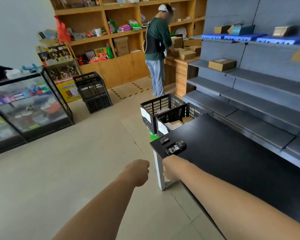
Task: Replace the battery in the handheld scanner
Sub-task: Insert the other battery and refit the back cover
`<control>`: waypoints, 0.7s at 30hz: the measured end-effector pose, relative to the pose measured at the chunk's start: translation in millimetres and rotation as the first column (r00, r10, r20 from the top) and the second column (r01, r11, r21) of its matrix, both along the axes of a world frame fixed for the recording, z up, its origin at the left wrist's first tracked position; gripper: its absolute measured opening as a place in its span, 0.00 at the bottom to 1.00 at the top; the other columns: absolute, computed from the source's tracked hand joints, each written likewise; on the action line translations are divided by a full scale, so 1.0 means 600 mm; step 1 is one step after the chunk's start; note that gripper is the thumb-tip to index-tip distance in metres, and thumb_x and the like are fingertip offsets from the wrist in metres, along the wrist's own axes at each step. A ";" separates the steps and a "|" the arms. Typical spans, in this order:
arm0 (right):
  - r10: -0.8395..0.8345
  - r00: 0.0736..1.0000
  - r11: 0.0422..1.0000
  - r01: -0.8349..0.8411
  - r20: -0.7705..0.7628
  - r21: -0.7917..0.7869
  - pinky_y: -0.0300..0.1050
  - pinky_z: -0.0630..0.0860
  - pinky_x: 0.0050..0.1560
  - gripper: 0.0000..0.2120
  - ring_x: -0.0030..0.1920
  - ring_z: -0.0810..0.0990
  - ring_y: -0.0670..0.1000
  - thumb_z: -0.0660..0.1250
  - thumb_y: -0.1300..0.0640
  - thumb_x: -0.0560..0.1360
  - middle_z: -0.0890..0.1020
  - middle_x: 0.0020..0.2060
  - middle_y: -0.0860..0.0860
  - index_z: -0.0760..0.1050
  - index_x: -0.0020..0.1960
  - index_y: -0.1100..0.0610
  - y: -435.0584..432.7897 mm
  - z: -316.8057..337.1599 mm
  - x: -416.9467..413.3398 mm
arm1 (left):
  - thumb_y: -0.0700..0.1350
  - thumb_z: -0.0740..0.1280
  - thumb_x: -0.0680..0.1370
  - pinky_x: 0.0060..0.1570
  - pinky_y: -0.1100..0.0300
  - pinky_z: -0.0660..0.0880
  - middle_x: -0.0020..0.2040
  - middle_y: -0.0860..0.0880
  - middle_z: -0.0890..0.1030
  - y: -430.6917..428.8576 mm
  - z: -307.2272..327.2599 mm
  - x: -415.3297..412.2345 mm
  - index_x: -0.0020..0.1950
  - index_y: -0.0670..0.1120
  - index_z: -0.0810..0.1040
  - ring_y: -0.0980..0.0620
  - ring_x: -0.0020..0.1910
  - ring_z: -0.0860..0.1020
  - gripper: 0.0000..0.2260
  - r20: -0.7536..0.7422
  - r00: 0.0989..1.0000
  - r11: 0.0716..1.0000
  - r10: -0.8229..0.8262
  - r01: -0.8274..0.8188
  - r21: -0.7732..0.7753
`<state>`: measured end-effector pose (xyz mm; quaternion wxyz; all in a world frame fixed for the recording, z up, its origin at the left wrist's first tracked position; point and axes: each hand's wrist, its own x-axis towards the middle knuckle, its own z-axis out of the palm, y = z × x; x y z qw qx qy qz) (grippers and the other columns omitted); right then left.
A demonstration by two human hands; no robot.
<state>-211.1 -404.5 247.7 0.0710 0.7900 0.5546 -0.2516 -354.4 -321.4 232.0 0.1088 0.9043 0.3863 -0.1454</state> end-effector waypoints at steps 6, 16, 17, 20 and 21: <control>0.034 0.999 0.999 -0.033 0.012 -0.031 0.48 0.78 0.46 0.11 0.50 0.81 0.60 0.62 0.59 0.75 0.82 0.51 0.58 0.79 0.54 0.60 0.148 -0.047 -0.010 | 0.42 0.58 0.81 0.62 0.49 0.73 0.65 0.44 0.76 0.119 -0.020 -0.015 0.67 0.45 0.73 0.42 0.64 0.74 0.15 0.008 0.999 0.999 0.037 -0.037 -0.025; 0.176 0.983 0.975 -0.169 0.043 -0.142 0.46 0.73 0.44 0.11 0.41 0.76 0.60 0.59 0.61 0.74 0.74 0.33 0.54 0.70 0.33 0.59 0.488 -0.091 0.047 | 0.43 0.58 0.81 0.60 0.50 0.74 0.64 0.45 0.76 0.418 -0.033 0.026 0.66 0.46 0.74 0.43 0.63 0.74 0.15 -0.044 0.989 0.990 0.140 -0.141 -0.019; 0.190 0.980 0.969 -0.178 0.057 -0.170 0.45 0.73 0.44 0.12 0.41 0.76 0.59 0.59 0.60 0.74 0.73 0.32 0.54 0.69 0.32 0.58 0.520 -0.089 0.052 | 0.43 0.58 0.81 0.60 0.50 0.74 0.64 0.45 0.76 0.446 -0.033 0.031 0.66 0.46 0.73 0.43 0.63 0.75 0.14 -0.050 0.987 0.988 0.154 -0.156 -0.022; 0.208 0.975 0.959 -0.188 0.077 -0.213 0.46 0.73 0.45 0.11 0.41 0.75 0.58 0.61 0.59 0.74 0.73 0.32 0.54 0.71 0.34 0.58 0.608 -0.085 0.065 | 0.45 0.57 0.81 0.57 0.50 0.75 0.63 0.45 0.77 0.522 -0.036 0.048 0.65 0.46 0.74 0.43 0.62 0.75 0.14 -0.028 0.977 0.977 0.209 -0.210 -0.024; 0.204 0.976 0.962 -0.185 0.078 -0.204 0.48 0.74 0.47 0.10 0.41 0.76 0.58 0.61 0.60 0.73 0.73 0.32 0.54 0.71 0.34 0.58 0.631 -0.084 0.070 | 0.45 0.57 0.81 0.57 0.51 0.74 0.63 0.45 0.77 0.545 -0.037 0.053 0.65 0.46 0.74 0.43 0.61 0.75 0.14 -0.028 0.975 0.975 0.219 -0.219 -0.029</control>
